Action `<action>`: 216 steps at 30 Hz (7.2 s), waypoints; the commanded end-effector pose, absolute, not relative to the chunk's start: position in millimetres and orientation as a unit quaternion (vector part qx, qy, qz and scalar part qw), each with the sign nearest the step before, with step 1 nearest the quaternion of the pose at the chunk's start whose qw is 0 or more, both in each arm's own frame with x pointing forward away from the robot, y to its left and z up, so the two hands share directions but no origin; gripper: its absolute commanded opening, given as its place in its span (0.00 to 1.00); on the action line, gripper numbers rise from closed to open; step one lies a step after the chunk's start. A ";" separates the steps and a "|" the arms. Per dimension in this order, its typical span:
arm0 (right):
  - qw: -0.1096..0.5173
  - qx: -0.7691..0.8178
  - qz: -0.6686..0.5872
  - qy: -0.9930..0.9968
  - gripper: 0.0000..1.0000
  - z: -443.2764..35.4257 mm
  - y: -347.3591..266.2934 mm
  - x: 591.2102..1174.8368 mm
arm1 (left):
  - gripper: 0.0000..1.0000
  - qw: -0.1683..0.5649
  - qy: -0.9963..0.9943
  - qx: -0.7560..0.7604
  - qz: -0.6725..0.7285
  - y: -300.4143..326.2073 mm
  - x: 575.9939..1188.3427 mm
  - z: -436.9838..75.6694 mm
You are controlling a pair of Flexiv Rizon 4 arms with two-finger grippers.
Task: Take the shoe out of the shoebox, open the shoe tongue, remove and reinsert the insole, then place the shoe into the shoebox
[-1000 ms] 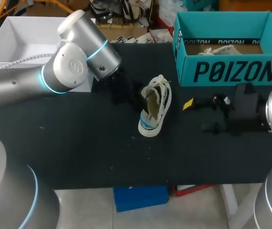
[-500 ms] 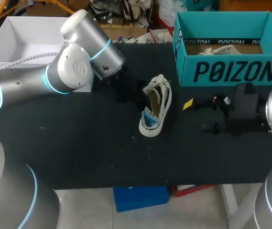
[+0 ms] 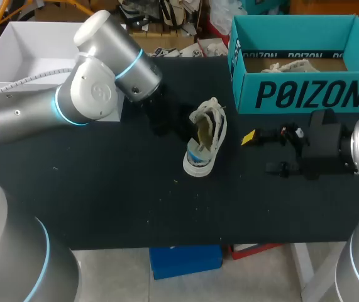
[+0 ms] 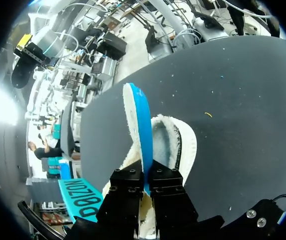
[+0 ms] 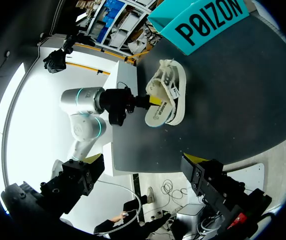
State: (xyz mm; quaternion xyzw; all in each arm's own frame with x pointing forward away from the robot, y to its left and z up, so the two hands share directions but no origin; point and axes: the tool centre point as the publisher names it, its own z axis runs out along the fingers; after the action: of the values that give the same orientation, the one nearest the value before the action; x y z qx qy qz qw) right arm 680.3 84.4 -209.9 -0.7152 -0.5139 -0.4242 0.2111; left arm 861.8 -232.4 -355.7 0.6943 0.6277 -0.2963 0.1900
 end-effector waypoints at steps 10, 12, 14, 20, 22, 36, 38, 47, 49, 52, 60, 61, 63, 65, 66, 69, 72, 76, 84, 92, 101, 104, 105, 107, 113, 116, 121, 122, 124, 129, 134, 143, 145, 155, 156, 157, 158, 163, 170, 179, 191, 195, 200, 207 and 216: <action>0.212 -0.715 -0.425 -0.514 1.00 -209.0 82.7 678.5 | 0.00 0.229 0.626 0.698 -0.263 -226.9 847.6 -363.3; 0.212 -0.715 -0.425 -0.514 1.00 -209.0 82.7 678.5 | 0.00 0.236 0.625 0.698 -0.257 -228.2 851.3 -366.5; 0.212 -0.715 -0.425 -0.514 1.00 -209.0 82.7 678.5 | 0.00 0.245 0.626 0.695 -0.256 -229.6 856.2 -367.5; 0.212 -0.715 -0.425 -0.514 1.00 -209.0 82.7 678.5 | 0.00 0.279 0.624 0.683 -0.256 -235.2 872.4 -365.6; 0.212 -0.715 -0.425 -0.514 1.00 -209.0 82.7 678.5 | 0.00 0.288 0.624 0.680 -0.255 -237.4 876.8 -364.9; 0.212 -0.715 -0.425 -0.514 1.00 -209.0 82.7 678.5 | 0.00 0.312 0.617 0.660 -0.295 -237.2 870.8 -352.5; 0.212 -0.715 -0.425 -0.514 1.00 -209.0 82.7 678.5 | 0.00 0.316 0.620 0.645 -0.316 -232.8 864.1 -345.8; 0.212 -0.715 -0.425 -0.514 1.00 -209.0 82.7 678.5 | 0.00 0.321 0.617 0.612 -0.377 -228.7 838.7 -328.6; 0.212 -0.715 -0.425 -0.514 1.00 -209.0 82.7 678.5 | 0.00 0.320 0.617 0.606 -0.387 -228.9 833.7 -326.6; 0.212 -0.715 -0.425 -0.514 1.00 -209.0 82.7 678.5 | 0.00 0.313 0.618 0.600 -0.400 -229.8 826.9 -329.2; 0.212 -0.715 -0.425 -0.514 1.00 -209.0 82.7 678.5 | 0.00 0.297 0.633 0.573 -0.427 -227.9 818.6 -342.5; 0.212 -0.715 -0.425 -0.514 1.00 -209.0 82.7 678.5 | 0.00 0.292 0.636 0.571 -0.430 -227.6 818.2 -344.5; 0.212 -0.715 -0.425 -0.514 1.00 -209.0 82.7 678.5 | 0.00 0.282 0.640 0.570 -0.431 -226.6 816.1 -348.8; 0.212 -0.715 -0.425 -0.514 1.00 -209.0 82.7 678.5 | 0.00 0.274 0.645 0.568 -0.432 -224.9 815.0 -354.3; 0.212 -0.715 -0.425 -0.514 1.00 -209.0 82.7 678.5 | 0.00 0.274 0.645 0.567 -0.432 -224.0 815.1 -356.0; 0.212 -0.715 -0.425 -0.514 1.00 -209.0 82.7 678.5 | 0.00 0.268 0.651 0.569 -0.425 -221.7 816.1 -361.8; 0.212 -0.715 -0.425 -0.514 1.00 -209.0 82.7 678.5 | 0.00 0.261 0.656 0.577 -0.411 -219.6 819.6 -369.6; 0.212 -0.715 -0.425 -0.514 1.00 -209.0 82.7 678.5 | 0.00 0.262 0.661 0.580 -0.399 -215.6 828.6 -375.6; 0.212 -0.715 -0.425 -0.514 1.00 -209.0 82.7 678.5 | 0.00 0.270 0.663 0.588 -0.376 -217.3 846.4 -378.4; 0.212 -0.715 -0.425 -0.514 1.00 -209.0 82.7 678.5 | 0.00 0.278 0.657 0.593 -0.372 -222.8 847.1 -370.7; 0.212 -0.715 -0.425 -0.514 1.00 -209.0 82.7 678.5 | 1.00 0.229 0.657 0.609 -0.381 -219.3 836.9 -384.7; 0.212 -0.715 -0.425 -0.514 1.00 -209.0 82.7 678.5 | 1.00 0.227 0.659 0.606 -0.383 -214.5 837.0 -379.4; 0.212 -0.715 -0.425 -0.514 1.00 -209.0 82.7 678.5 | 1.00 0.228 0.658 0.606 -0.384 -213.5 837.8 -375.5; 0.212 -0.715 -0.425 -0.514 1.00 -209.0 82.7 678.5 | 1.00 0.231 0.657 0.608 -0.382 -211.7 840.0 -366.5; 0.212 -0.715 -0.425 -0.514 1.00 -209.0 82.7 678.5 | 1.00 0.229 0.655 0.616 -0.372 -210.0 848.2 -335.3; 0.212 -0.715 -0.425 -0.514 1.00 -209.0 82.7 678.5 | 1.00 0.223 0.658 0.620 -0.365 -209.3 849.1 -321.7; 0.212 -0.715 -0.425 -0.514 1.00 -209.0 82.7 678.5 | 1.00 0.212 0.680 0.616 -0.336 -205.8 855.5 -308.7; 0.212 -0.715 -0.425 -0.514 1.00 -209.0 82.7 678.5 | 0.96 0.212 0.686 0.611 -0.333 -205.1 858.2 -307.3; 0.212 -0.715 -0.425 -0.514 1.00 -209.0 82.7 678.5 | 0.65 0.210 0.698 0.603 -0.324 -205.2 863.5 -304.6; 0.212 -0.715 -0.425 -0.514 1.00 -209.0 82.7 678.5 | 0.66 0.213 0.722 0.593 -0.286 -210.4 873.9 -297.6; 0.212 -0.715 -0.425 -0.514 1.00 -209.0 82.7 678.5 | 0.69 0.219 0.732 0.593 -0.256 -218.5 878.9 -291.6; 0.212 -0.715 -0.425 -0.514 1.00 -209.0 82.7 678.5 | 0.77 0.224 0.748 0.593 -0.199 -228.3 883.7 -295.9; 0.212 -0.715 -0.425 -0.514 1.00 -209.0 82.7 678.5 | 0.76 0.224 0.750 0.591 -0.193 -231.2 886.2 -299.4; 0.212 -0.715 -0.425 -0.514 1.00 -209.0 82.7 678.5 | 0.68 0.234 0.764 0.577 -0.169 -245.4 905.8 -310.2; 0.212 -0.715 -0.425 -0.514 1.00 -209.0 82.7 678.5 | 0.69 0.236 0.764 0.576 -0.168 -246.2 908.5 -310.8; 0.212 -0.715 -0.425 -0.514 1.00 -209.0 82.7 678.5 | 0.69 0.236 0.765 0.575 -0.166 -246.9 911.1 -311.4; 0.212 -0.715 -0.425 -0.514 1.00 -209.0 82.7 678.5 | 0.71 0.236 0.766 0.574 -0.165 -247.5 912.4 -311.4; 0.212 -0.715 -0.425 -0.514 1.00 -209.0 82.7 678.5 | 0.73 0.237 0.770 0.570 -0.162 -251.4 922.0 -310.7; 0.212 -0.715 -0.425 -0.514 1.00 -209.0 82.7 678.5 | 0.72 0.225 0.778 0.566 -0.154 -256.4 938.1 -321.3; 0.212 -0.715 -0.425 -0.514 1.00 -209.0 82.7 678.5 | 0.49 0.211 0.781 0.567 -0.155 -273.6 949.3 -331.8; 0.212 -0.715 -0.425 -0.514 1.00 -209.0 82.7 678.5 | 0.00 0.202 0.775 0.581 -0.147 -278.6 949.1 -337.2; 0.212 -0.715 -0.425 -0.514 1.00 -209.0 82.7 678.5 | 0.00 0.204 0.772 0.583 -0.150 -273.4 947.9 -334.0; 0.212 -0.715 -0.425 -0.514 1.00 -209.0 82.7 678.5 | 0.00 0.213 0.769 0.582 -0.157 -268.4 947.9 -326.2; 0.212 -0.715 -0.425 -0.514 1.00 -209.0 82.7 678.5 | 0.00 0.231 0.769 0.570 -0.176 -263.8 946.9 -314.0; 0.212 -0.715 -0.425 -0.514 1.00 -209.0 82.7 678.5 | 0.00 0.244 0.770 0.537 -0.246 -264.3 946.1 -308.1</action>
State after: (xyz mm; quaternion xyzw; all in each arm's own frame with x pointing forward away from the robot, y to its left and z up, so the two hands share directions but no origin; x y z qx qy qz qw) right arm 680.3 84.4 -209.9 -0.7152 -0.5139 -0.4242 0.2111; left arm 944.5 -268.6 -303.2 0.5424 0.7754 -0.2241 0.2331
